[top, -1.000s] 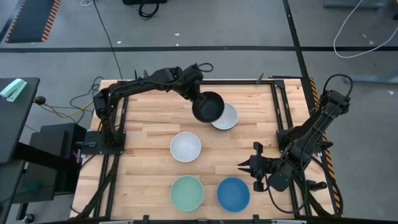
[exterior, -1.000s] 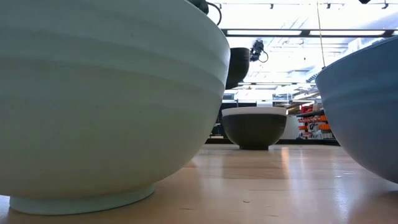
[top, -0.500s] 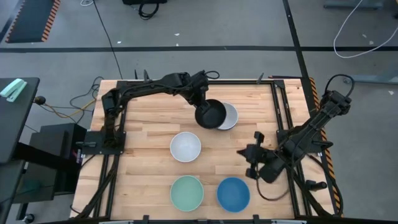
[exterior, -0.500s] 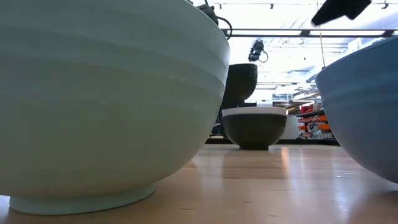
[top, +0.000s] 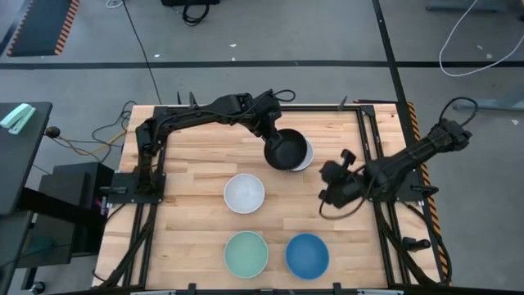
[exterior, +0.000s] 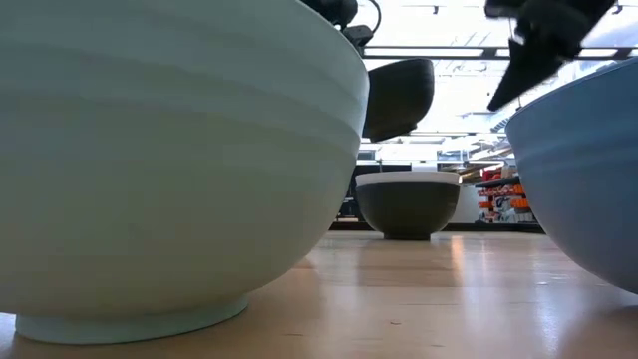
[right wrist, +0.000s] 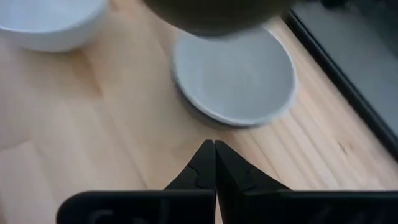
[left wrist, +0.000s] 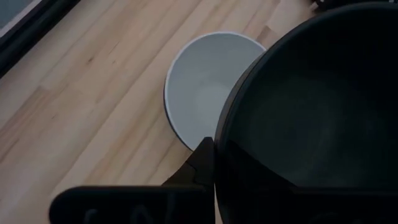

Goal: Nest bowls inside each other
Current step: Stack the black bowl on the top white bowl

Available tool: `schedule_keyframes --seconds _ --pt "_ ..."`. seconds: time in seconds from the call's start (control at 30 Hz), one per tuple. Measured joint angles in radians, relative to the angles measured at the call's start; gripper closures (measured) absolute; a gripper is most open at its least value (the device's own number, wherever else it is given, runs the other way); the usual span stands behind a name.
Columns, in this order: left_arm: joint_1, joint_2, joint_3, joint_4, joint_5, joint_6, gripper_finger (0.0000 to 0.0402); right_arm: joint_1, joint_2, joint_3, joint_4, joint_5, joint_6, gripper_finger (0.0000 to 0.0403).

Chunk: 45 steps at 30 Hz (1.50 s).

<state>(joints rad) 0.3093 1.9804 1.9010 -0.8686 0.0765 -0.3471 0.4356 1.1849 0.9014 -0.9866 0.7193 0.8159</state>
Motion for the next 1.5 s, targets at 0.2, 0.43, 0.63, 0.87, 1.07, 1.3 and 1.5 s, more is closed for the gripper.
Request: schedule_keyframes --seconds 0.2,0.43,0.63,0.87,1.07,1.3,1.5 --pt "0.004 0.0 0.0 -0.014 -0.002 0.001 0.0389 -0.141 -0.259 -0.228 0.102 -0.069 -0.004 0.0401" --pt "0.004 0.0 0.0 -0.012 -0.004 0.014 0.0389 -0.358 -0.449 -0.429 0.205 -0.195 -0.061 0.0402" --pt "0.008 0.0 0.0 -0.012 -0.004 0.018 0.0389 -0.592 -0.406 -0.497 0.48 -0.4 -0.231 0.0402" --pt "0.004 0.0 0.0 -0.023 -0.004 0.018 0.0389 -0.842 -0.275 -0.519 0.647 -0.613 -0.313 0.0402" --pt "0.001 0.0 0.0 -0.031 -0.004 0.019 0.0389 -0.908 -0.173 -0.563 0.87 -0.741 -0.328 0.0403" --pt "0.001 0.0 0.0 -0.044 -0.004 0.019 0.0389 -0.909 -0.039 -0.566 1.003 -0.781 -0.319 0.0403" --pt "0.002 0.0 0.0 -0.051 -0.005 0.02 0.0389 -0.909 0.099 -0.563 1.199 -0.837 -0.314 0.0403"
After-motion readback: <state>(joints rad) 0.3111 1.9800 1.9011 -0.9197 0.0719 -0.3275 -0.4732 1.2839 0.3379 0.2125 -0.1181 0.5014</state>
